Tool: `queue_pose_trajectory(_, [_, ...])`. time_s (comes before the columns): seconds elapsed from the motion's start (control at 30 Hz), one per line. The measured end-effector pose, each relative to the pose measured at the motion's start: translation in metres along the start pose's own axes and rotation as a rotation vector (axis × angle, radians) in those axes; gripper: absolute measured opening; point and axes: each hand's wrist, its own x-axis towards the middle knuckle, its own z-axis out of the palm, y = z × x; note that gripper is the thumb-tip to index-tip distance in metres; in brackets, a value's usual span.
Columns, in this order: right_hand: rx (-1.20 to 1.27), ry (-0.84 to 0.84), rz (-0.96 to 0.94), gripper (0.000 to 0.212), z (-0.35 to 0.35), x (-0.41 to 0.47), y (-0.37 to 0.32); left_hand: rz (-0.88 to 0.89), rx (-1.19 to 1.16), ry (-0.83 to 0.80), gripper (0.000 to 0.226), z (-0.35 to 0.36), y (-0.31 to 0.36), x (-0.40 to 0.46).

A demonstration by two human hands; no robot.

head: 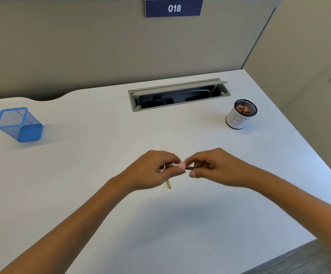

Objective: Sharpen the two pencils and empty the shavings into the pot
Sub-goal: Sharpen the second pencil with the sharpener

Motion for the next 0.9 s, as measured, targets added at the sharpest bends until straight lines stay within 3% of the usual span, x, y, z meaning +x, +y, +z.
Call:
queue_pose_trajectory(0.03, [-0.181,0.023,-0.079,0.024,-0.001,-0.001,0.001,-0.093,-0.134,-0.063,0.032,-0.003,0.004,0.001])
queue_pose_trajectory(0.13, [-0.693,0.299,-0.37,0.022,-0.007,-0.005,0.007,-0.276,-0.54,-0.208,0.034,-0.014,0.018,0.002])
queue_pose_trajectory(0.33, [-0.877,0.561,-0.684,0.006,-0.006,-0.015,0.013,-0.576,-0.968,-0.461,0.032,-0.019,0.025,0.001])
queue_pose_trajectory(0.4, [-0.843,0.566,-0.648,0.009,-0.004,-0.014,0.012,-0.55,-0.936,-0.434,0.032,-0.018,0.025,-0.001])
queue_pose_trajectory(0.47, [-0.778,0.53,-0.568,0.02,-0.001,-0.012,0.012,-0.435,-0.757,-0.345,0.033,-0.017,0.029,-0.004])
queue_pose_trajectory(0.57, [-0.608,0.392,-0.417,0.033,0.002,-0.011,0.01,-0.282,-0.344,-0.088,0.027,-0.011,0.028,-0.007])
queue_pose_trajectory(0.63, [-0.485,0.291,-0.323,0.039,0.002,-0.006,0.011,-0.094,0.006,0.072,0.023,-0.004,0.022,-0.008])
queue_pose_trajectory(0.7, [-0.383,0.196,-0.238,0.043,-0.002,-0.003,0.01,0.076,0.21,0.166,0.022,0.0,0.015,-0.006])
queue_pose_trajectory(0.77, [-0.368,0.138,-0.207,0.039,-0.004,-0.001,0.009,0.089,0.179,0.183,0.022,0.001,0.011,-0.005])
queue_pose_trajectory(0.9, [-0.478,0.198,-0.275,0.022,-0.01,-0.002,0.005,-0.163,-0.211,0.049,0.028,-0.007,0.01,-0.003])
